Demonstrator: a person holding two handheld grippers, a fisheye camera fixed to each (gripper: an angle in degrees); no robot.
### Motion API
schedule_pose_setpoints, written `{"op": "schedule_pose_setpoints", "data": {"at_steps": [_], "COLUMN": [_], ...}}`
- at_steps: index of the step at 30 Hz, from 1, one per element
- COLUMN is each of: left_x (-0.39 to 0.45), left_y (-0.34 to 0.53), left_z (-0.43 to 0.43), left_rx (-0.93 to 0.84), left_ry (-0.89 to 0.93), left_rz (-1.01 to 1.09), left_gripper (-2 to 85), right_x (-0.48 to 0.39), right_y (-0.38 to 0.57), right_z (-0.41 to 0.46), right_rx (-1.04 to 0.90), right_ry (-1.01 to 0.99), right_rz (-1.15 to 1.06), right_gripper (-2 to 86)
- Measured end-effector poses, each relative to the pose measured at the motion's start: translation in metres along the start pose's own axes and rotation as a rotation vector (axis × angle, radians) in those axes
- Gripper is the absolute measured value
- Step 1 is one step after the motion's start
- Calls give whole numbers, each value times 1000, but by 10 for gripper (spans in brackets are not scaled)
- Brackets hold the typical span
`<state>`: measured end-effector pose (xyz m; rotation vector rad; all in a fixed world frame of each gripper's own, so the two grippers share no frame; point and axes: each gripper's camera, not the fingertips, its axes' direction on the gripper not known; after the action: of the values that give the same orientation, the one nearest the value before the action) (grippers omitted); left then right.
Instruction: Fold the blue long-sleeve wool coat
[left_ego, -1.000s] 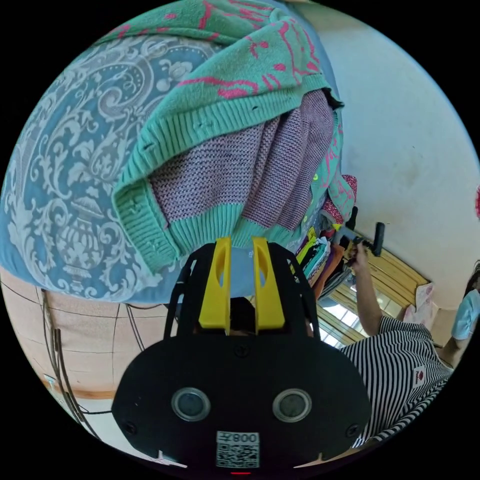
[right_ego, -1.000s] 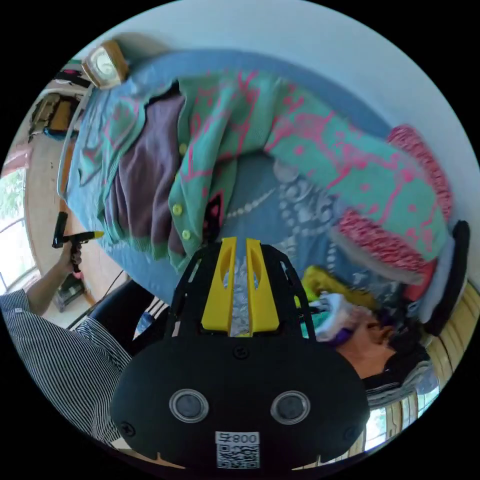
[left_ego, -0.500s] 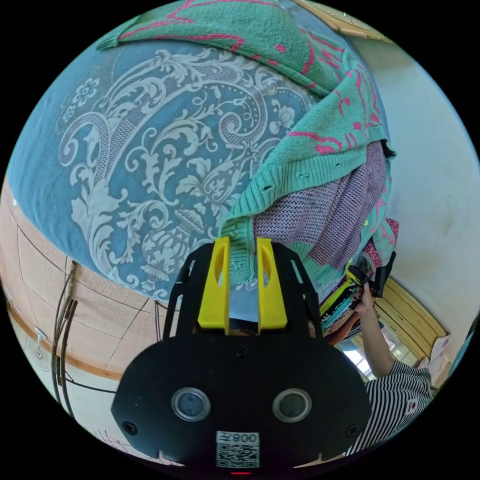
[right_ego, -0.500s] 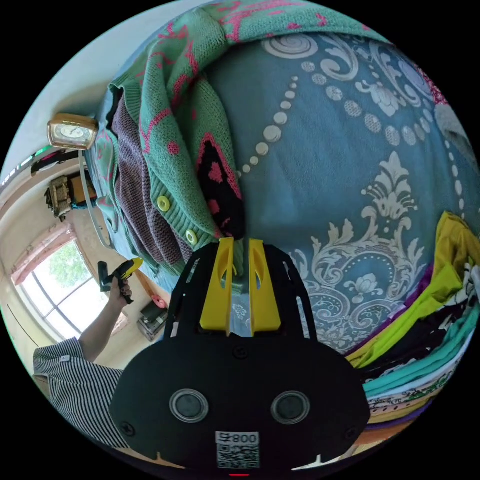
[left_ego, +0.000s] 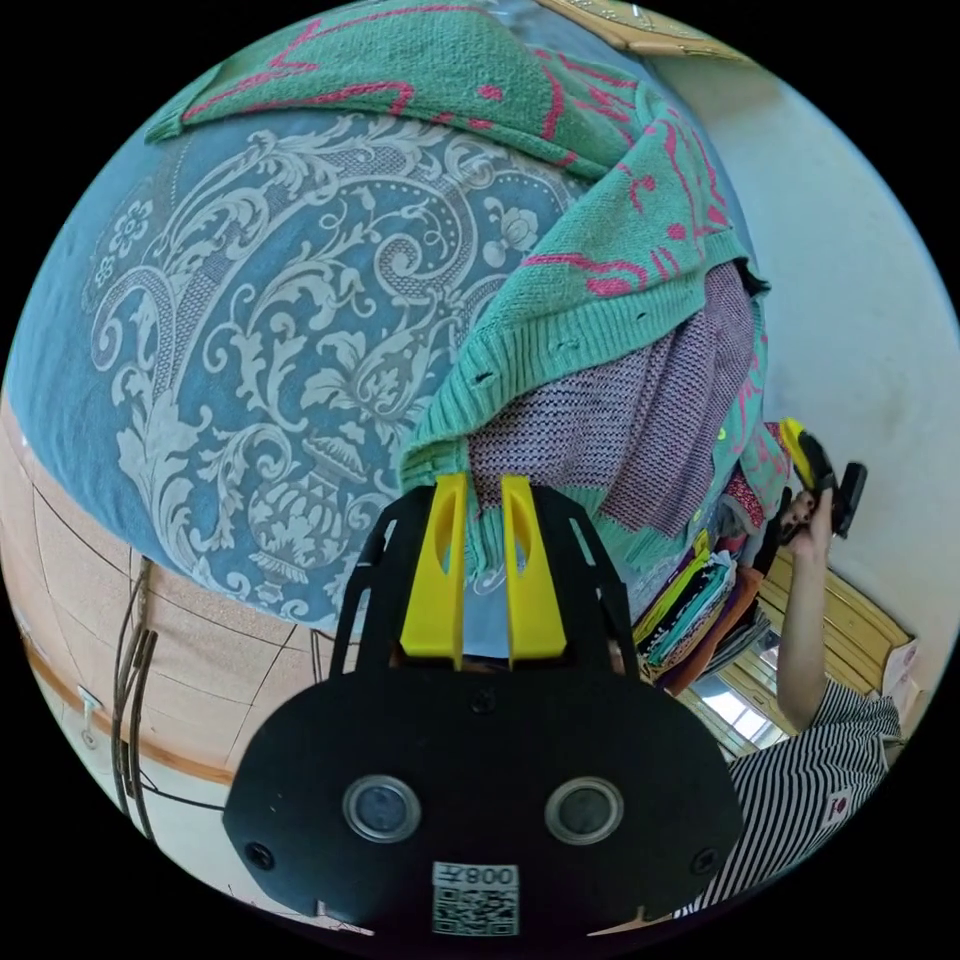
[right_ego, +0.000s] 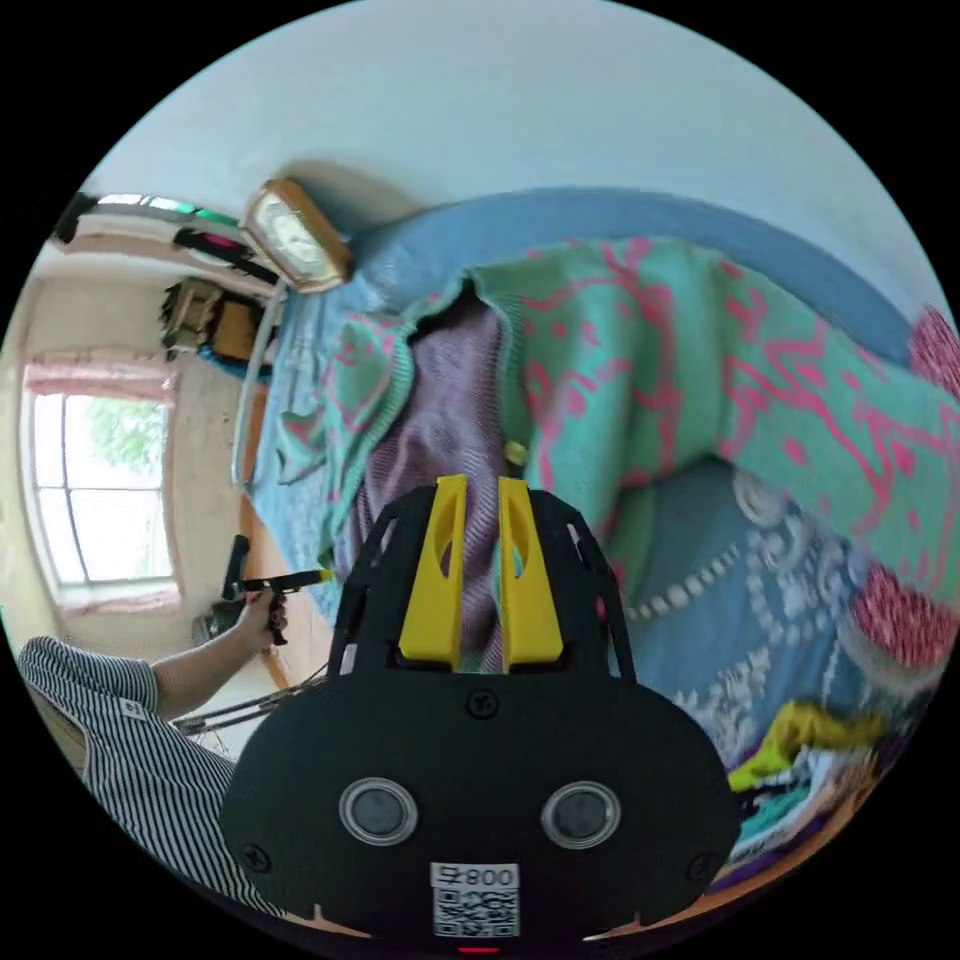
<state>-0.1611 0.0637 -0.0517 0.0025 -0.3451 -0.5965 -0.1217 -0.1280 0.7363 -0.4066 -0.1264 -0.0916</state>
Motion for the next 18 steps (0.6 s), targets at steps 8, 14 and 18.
{"op": "schedule_pose_setpoints", "data": {"at_steps": [8,14,18], "left_x": [-2,11,14], "left_y": [-3,-10,-25], "left_z": [-8,-27,-26], "left_rx": [53,137,117], "left_ry": [102,69,42], "left_rz": [-32,-21,-40], "left_gripper": [9,40,55], "right_x": [-15,-5,7], "right_y": [-116,-148,-162], "right_z": [131,167,191], "right_rx": [-72,-29,-46], "right_ry": [-185,-176,-151], "right_rz": [-7,36,60], "right_gripper": [71,76,77]}}
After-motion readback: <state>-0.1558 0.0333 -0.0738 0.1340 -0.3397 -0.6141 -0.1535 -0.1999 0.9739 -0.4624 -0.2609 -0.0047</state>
